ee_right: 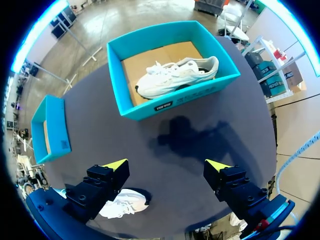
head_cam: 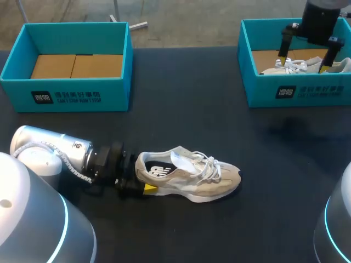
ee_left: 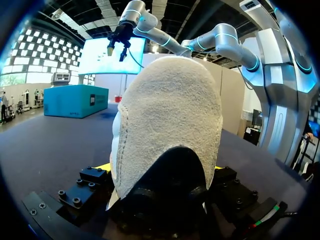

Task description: Take the shoe out of the shoebox, open the shoe tongue, remove and reinsert the insole, then place the shoe into the shoebox

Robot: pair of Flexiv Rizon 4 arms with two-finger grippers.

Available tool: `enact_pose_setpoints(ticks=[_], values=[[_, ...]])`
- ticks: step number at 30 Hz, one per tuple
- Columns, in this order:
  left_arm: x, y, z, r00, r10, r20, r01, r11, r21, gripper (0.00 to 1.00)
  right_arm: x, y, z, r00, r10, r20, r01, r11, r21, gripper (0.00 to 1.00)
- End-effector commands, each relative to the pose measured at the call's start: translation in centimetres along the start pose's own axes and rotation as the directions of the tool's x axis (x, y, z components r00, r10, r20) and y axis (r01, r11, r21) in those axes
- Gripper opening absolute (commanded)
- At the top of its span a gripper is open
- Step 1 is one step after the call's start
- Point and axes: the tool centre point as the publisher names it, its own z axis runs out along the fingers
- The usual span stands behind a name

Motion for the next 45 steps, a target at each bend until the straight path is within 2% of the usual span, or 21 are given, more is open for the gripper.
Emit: enact_pose_setpoints(ticks=[1, 14, 17, 34, 38, 45], values=[[0.9, 0.1, 0.2, 1.0, -0.003, 0.015, 0.003, 1.0, -0.002, 0.0, 1.8, -1.6, 0.9, 1.0, -0.003, 0.013, 0.003, 1.0, -0.012, 1.0], [0.7, 0.3, 0.3, 0.999, -0.01, 0.046, 0.01, 1.0, 0.002, 0.0, 3.9, -7.2, 0.6, 1.0, -0.013, -0.016, 0.012, 0.999, -0.043, 1.0], [0.7, 0.3, 0.5, 0.999, -0.012, 0.047, 0.012, 1.0, -0.002, 0.0, 4.4, -8.3, 0.8, 0.999, -0.012, -0.033, 0.012, 1.0, -0.017, 1.0], [0.7, 0.3, 0.5, 0.999, -0.013, 0.046, 0.013, 1.0, -0.004, 0.0, 4.6, -8.7, 0.8, 0.999, -0.002, -0.039, 0.001, 1.0, -0.012, 1.0], [0.7, 0.3, 0.5, 0.999, -0.013, 0.046, 0.013, 1.0, -0.004, 0.0, 6.6, -11.1, 1.2, 1.0, 0.012, 0.023, -0.012, 1.0, -0.026, 1.0], [0.7, 0.3, 0.5, 0.999, -0.013, 0.046, 0.013, 1.0, -0.004, 0.0, 9.1, -15.7, 1.6, 1.0, -0.012, 0.01, 0.012, 1.0, -0.024, 1.0]])
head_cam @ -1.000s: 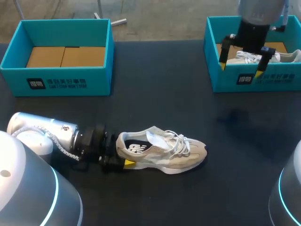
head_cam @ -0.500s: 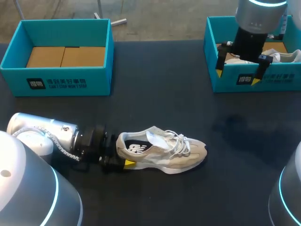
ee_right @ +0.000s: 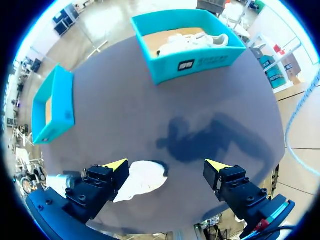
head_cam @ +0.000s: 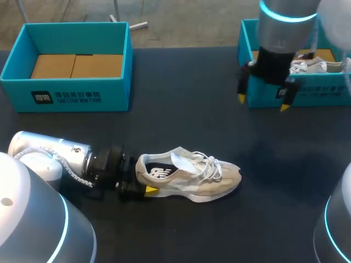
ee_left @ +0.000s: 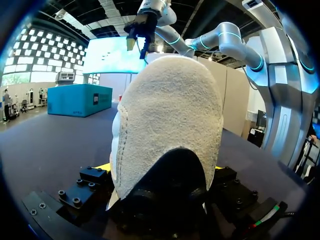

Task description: Take the shoe out of the shoebox, open the shoe tongue, remove and reinsert the insole, then place the shoe into the shoebox

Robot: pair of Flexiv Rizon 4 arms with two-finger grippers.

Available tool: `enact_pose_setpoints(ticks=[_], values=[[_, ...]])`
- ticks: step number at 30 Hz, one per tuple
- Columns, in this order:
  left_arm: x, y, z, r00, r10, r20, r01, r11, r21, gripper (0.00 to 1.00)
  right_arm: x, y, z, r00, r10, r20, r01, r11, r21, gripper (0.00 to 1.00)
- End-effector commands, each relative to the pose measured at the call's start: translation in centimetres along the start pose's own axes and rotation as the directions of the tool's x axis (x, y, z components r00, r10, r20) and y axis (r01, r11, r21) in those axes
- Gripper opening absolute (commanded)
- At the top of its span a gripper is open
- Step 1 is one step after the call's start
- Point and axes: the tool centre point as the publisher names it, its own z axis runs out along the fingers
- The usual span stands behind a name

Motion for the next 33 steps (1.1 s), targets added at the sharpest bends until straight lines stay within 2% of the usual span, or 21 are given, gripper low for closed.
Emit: enact_pose_setpoints(ticks=[1, 6, 8, 10, 26, 27, 31, 33], values=[[0.3, 0.3, 0.3, 1.0, -0.001, 0.004, 0.001, 1.0, -0.001, 0.0, 2.4, -2.3, 0.3, 1.0, -0.008, 0.009, 0.008, 1.0, -0.019, 1.0], [0.3, 0.3, 0.3, 1.0, -0.001, 0.004, 0.001, 1.0, -0.001, 0.0, 4.7, -4.9, 0.7, 1.0, -0.024, -0.018, 0.023, 0.999, -0.024, 1.0], [0.3, 0.3, 0.3, 1.0, -0.001, 0.004, 0.001, 1.0, -0.001, 0.0, 5.4, -5.9, 1.0, 0.999, -0.017, -0.049, 0.017, 1.0, 0.008, 1.0], [0.3, 0.3, 0.3, 1.0, -0.001, 0.004, 0.001, 1.0, -0.001, 0.0, 6.0, -6.8, 1.5, 0.991, -0.023, -0.13, 0.031, 0.998, 0.063, 1.0], [0.3, 0.3, 0.3, 1.0, -0.001, 0.004, 0.001, 1.0, -0.001, 0.0, 6.0, -6.8, 1.5, 0.991, -0.023, -0.13, 0.031, 0.998, 0.063, 1.0], [0.3, 0.3, 0.3, 1.0, -0.001, 0.004, 0.001, 1.0, -0.001, 0.0, 6.6, -7.0, 1.7, 0.989, -0.03, -0.144, 0.039, 0.997, 0.06, 1.0], [0.3, 0.3, 0.3, 1.0, -0.001, 0.004, 0.001, 1.0, -0.001, 0.0, 9.4, -9.4, 3.0, 0.995, -0.048, -0.087, 0.05, 0.998, 0.024, 1.0], [0.3, 0.3, 0.3, 1.0, -0.001, 0.004, 0.001, 1.0, -0.001, 0.0, 10.0, -10.5, 3.3, 0.996, -0.045, -0.081, 0.047, 0.999, 0.019, 1.0]])
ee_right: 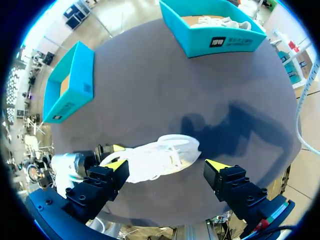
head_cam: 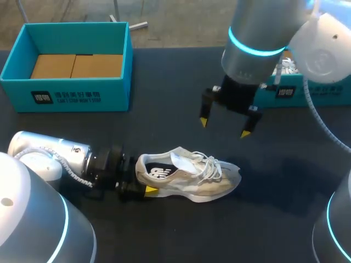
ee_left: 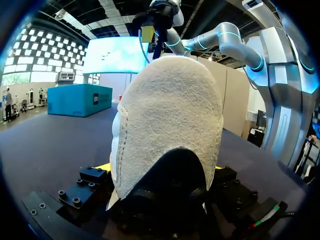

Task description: Take the shoe out of the shoebox, open the shoe tongue, remove and reinsert the insole, then place the shoe into the shoebox

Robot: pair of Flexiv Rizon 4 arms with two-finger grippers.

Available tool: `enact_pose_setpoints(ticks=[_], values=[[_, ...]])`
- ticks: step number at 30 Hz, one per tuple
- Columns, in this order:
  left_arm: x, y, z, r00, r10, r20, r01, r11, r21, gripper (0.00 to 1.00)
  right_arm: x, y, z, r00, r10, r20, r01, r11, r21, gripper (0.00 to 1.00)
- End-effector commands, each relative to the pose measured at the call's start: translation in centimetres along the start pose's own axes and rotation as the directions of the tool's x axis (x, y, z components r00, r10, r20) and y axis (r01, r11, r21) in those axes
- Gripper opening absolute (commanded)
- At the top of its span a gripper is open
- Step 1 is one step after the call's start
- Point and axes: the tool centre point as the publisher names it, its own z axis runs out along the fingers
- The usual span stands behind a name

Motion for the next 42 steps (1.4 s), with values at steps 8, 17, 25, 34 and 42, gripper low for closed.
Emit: enact_pose_setpoints(ticks=[8, 17, 25, 34, 42], values=[[0.3, 0.2, 0.3, 1.0, -0.001, 0.003, 0.001, 1.0, 0.0, 0.0, 6.2, -5.6, 2.3, 0.996, -0.038, 0.076, 0.043, 0.996, -0.074, 1.0], [0.3, 0.2, 0.3, 1.0, -0.001, 0.003, 0.001, 1.0, 0.0, 0.0, 9.2, -6.7, 4.8, 0.971, -0.056, 0.231, 0.075, 0.994, -0.075, 1.0], [0.3, 0.2, 0.3, 1.0, -0.001, 0.003, 0.001, 1.0, 0.0, 0.0, 11.1, -7.2, 6.5, 0.954, -0.087, 0.286, 0.112, 0.991, -0.073, 1.0], [0.3, 0.2, 0.3, 1.0, -0.001, 0.003, 0.001, 1.0, 0.0, 0.0, 12.9, -7.3, 6.5, 0.913, -0.132, 0.385, 0.17, 0.983, -0.067, 1.0], [0.3, 0.2, 0.3, 1.0, -0.001, 0.003, 0.001, 1.0, 0.0, 0.0, 13.9, -7.3, 7.8, 0.867, -0.137, 0.479, 0.18, 0.983, -0.044, 1.0]])
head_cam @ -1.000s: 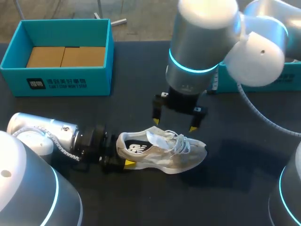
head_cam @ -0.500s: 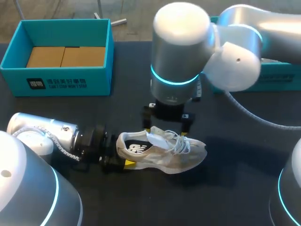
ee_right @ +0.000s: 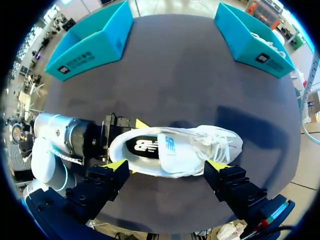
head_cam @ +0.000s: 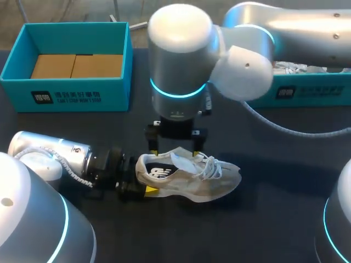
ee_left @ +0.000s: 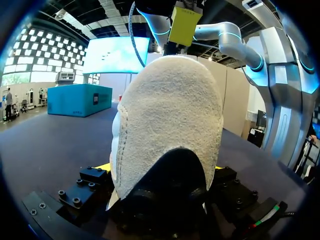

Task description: Take the shoe out of the shoebox, open the shoe tongue, remove and reinsert the insole, then place the shoe into the shoebox

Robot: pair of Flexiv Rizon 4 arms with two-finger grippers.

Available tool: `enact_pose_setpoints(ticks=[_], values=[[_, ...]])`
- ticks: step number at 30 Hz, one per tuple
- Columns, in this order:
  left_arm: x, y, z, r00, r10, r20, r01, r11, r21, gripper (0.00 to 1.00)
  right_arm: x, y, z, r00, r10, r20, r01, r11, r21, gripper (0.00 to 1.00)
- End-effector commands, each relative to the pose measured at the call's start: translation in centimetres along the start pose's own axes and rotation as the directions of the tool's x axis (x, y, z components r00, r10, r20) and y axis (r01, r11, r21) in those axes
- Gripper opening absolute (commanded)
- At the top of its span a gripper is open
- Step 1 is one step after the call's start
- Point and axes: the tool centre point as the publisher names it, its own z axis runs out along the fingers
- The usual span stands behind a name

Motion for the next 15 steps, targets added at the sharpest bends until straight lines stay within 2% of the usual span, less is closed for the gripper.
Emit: enact_pose_setpoints(ticks=[1, 8, 15], values=[[0.3, 0.3, 0.3, 1.0, 0.0, 0.004, 0.0, 1.0, -0.001, 0.0, 5.1, -0.2, 1.2, 0.901, 0.109, 0.42, -0.11, 0.994, -0.023, 1.0], [0.3, 0.3, 0.3, 1.0, 0.0, 0.004, 0.0, 1.0, -0.001, 0.0, 4.7, -0.2, 2.3, 0.883, 0.11, 0.457, -0.112, 0.993, -0.024, 1.0], [0.3, 0.3, 0.3, 1.0, 0.0, 0.004, 0.0, 1.0, -0.001, 0.0, 3.8, -0.4, 2.8, 0.888, 0.103, 0.448, -0.104, 0.994, -0.021, 1.0]])
